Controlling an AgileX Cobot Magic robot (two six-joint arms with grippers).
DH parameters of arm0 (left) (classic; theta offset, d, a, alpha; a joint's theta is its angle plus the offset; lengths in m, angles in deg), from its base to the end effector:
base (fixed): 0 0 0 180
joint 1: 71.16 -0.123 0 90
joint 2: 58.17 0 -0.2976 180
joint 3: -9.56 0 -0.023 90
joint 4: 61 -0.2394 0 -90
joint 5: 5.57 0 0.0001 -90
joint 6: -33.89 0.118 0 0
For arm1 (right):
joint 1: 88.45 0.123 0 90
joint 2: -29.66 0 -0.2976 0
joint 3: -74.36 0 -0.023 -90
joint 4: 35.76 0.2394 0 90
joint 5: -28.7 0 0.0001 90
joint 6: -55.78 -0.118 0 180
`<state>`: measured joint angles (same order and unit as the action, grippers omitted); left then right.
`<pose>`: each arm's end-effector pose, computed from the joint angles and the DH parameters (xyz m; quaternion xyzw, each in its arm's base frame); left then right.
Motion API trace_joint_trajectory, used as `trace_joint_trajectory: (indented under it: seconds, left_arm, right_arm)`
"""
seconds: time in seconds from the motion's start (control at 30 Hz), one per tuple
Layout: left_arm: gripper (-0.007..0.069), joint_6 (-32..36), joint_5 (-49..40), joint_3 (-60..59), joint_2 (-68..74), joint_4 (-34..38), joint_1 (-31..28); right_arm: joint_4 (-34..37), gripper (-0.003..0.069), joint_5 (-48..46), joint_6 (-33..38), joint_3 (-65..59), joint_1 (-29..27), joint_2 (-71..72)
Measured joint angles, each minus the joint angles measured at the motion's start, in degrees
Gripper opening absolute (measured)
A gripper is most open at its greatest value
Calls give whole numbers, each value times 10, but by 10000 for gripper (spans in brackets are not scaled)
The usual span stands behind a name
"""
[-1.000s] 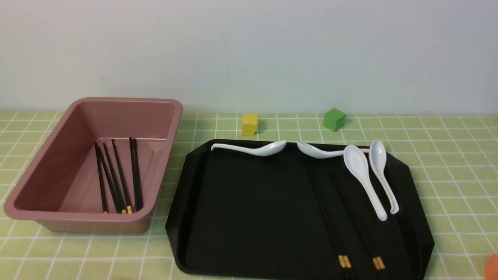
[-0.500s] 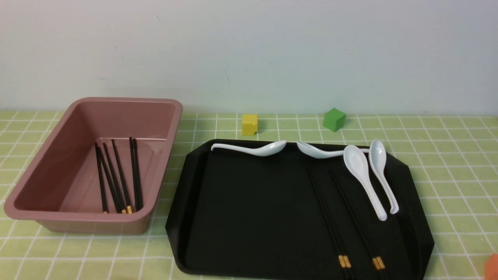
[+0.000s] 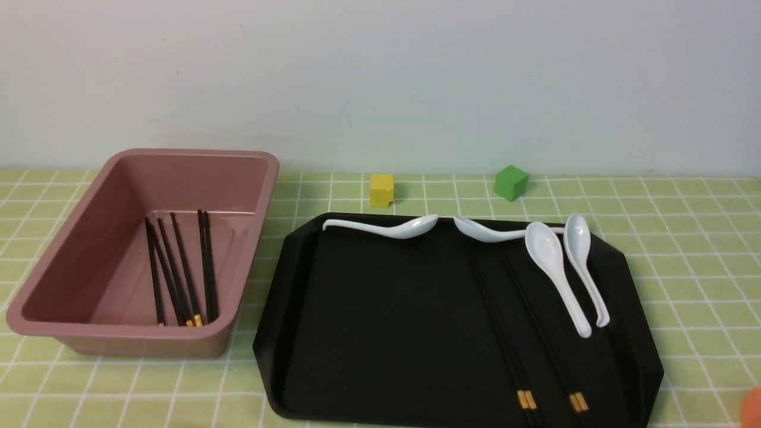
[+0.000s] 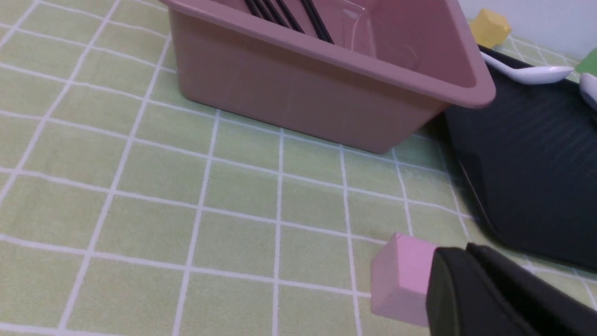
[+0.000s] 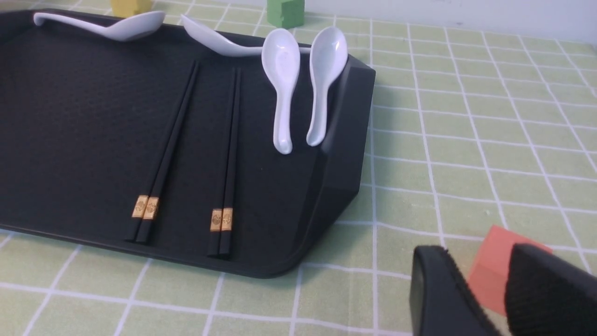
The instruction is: On green tablecloth take chopsticks from black tray and put them in box.
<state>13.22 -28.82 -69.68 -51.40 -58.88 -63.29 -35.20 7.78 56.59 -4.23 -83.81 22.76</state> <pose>0.0523 -0.0090 0.1587 -0.1005 0.8091 -0.1580 0.5570 0.0544 0.0048 0.1671 -0.0355 0.8000 0.0241 0.5985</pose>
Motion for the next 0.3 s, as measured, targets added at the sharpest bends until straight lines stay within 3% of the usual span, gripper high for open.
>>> trace_joint_trajectory:
  seconds: [0.3]
  left_arm:
    - [39, 0, 0, 0, 0, 0, 0]
  right_arm:
    - [0, 239, 0, 0, 0, 0, 0]
